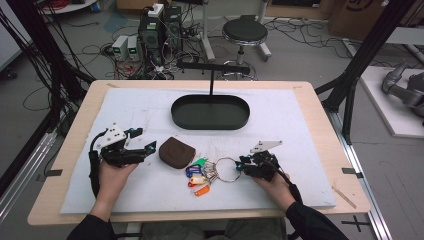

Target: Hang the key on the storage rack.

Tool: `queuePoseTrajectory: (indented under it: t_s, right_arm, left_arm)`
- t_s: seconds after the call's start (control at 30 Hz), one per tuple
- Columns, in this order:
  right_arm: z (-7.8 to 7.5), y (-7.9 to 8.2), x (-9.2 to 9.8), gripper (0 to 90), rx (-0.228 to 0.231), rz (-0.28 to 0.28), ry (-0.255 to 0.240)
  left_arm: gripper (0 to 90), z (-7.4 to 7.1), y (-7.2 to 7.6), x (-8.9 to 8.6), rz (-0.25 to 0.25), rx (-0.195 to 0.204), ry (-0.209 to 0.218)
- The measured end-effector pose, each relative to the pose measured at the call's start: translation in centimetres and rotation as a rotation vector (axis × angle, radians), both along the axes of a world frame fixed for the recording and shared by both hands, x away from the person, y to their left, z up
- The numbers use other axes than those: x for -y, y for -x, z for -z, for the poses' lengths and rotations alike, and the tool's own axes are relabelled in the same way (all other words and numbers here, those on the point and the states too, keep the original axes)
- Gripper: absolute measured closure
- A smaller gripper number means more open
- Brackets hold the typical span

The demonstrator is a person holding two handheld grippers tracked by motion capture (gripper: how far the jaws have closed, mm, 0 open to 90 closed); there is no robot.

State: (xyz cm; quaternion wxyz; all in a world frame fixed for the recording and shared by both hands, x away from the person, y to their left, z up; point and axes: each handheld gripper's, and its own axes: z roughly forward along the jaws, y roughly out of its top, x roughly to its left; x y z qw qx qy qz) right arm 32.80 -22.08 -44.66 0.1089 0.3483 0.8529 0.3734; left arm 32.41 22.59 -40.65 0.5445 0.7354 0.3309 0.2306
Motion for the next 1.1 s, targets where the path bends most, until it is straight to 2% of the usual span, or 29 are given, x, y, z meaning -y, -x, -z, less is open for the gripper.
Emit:
queuePoseTrajectory:
  t_s: [0.17,0.2,0.23,0.27,0.3,0.33,0.47,0.63,0.77,0.83,0.87,0.9,0.93,0.97,1.0,1.03,1.07,1.1]
  right_arm:
    - [0.1,0.2,-0.3,71.5,0.018,-0.004,0.032]
    - [0.1,0.4,-0.5,73.2,0.04,-0.011,0.054]
    - [0.1,0.4,-0.5,73.2,0.04,-0.011,0.054]
    - [0.1,0.5,-0.6,78.8,0.055,-0.026,0.068]
    - [0.1,0.5,-0.6,78.8,0.055,-0.026,0.068]
    - [0.1,0.8,-0.9,82.5,0.07,-0.029,0.081]
    - [0.1,0.8,-1.0,87.0,0.074,-0.034,0.085]
    - [0.0,0.6,-0.9,88.0,0.078,-0.028,0.085]
    - [-0.3,0.1,-0.2,88.0,0.079,0.001,0.046]
    - [-0.7,-0.1,0.3,88.0,0.091,0.02,0.019]
    - [-1.1,-0.1,0.7,88.0,0.107,0.031,-0.012]
    - [-1.1,-0.1,0.7,88.0,0.107,0.031,-0.012]
    - [-1.6,-0.1,1.0,88.0,0.122,0.04,-0.035]
    - [-1.6,-0.1,1.0,88.0,0.122,0.04,-0.035]
    - [-2.1,0.0,1.3,88.1,0.139,0.049,-0.064]
    - [-2.1,0.0,1.3,88.1,0.139,0.049,-0.064]
    - [-2.7,0.0,1.5,88.1,0.149,0.054,-0.102]
    - [-2.7,0.0,1.5,88.1,0.149,0.054,-0.102]
  left_arm:
    - [25.8,0.0,0.0,0.0,0.003,-0.001,0.001]
    - [25.9,0.0,0.0,0.0,0.002,-0.001,0.002]
    - [25.9,0.0,0.0,0.0,0.001,-0.001,0.003]
    - [25.9,0.0,0.0,0.1,0.001,-0.001,0.005]
    - [25.9,0.0,0.0,0.1,0.0,0.0,0.006]
    - [25.9,0.0,0.0,0.1,-0.001,0.0,0.005]
    - [25.9,0.0,0.0,0.1,-0.001,-0.001,0.003]
    - [25.9,0.0,0.1,0.1,0.0,0.002,0.005]
    - [25.9,0.0,0.1,0.1,-0.002,0.0,0.006]
    - [25.9,0.0,0.1,0.0,-0.004,0.002,0.005]
    - [25.9,0.0,0.1,0.0,-0.004,0.002,0.006]
    - [25.9,0.0,0.1,0.0,-0.004,0.002,0.006]
    - [25.9,0.0,0.1,0.0,-0.004,0.002,0.009]
    - [25.9,0.0,0.1,0.0,-0.004,0.002,0.009]
    - [25.9,-0.1,0.2,0.1,-0.001,0.004,0.007]
    - [25.9,-0.1,0.2,0.1,-0.001,0.004,0.007]
    - [25.9,-0.1,0.2,0.1,0.0,0.005,0.007]
    - [25.9,-0.1,0.2,0.1,-0.001,0.005,0.007]
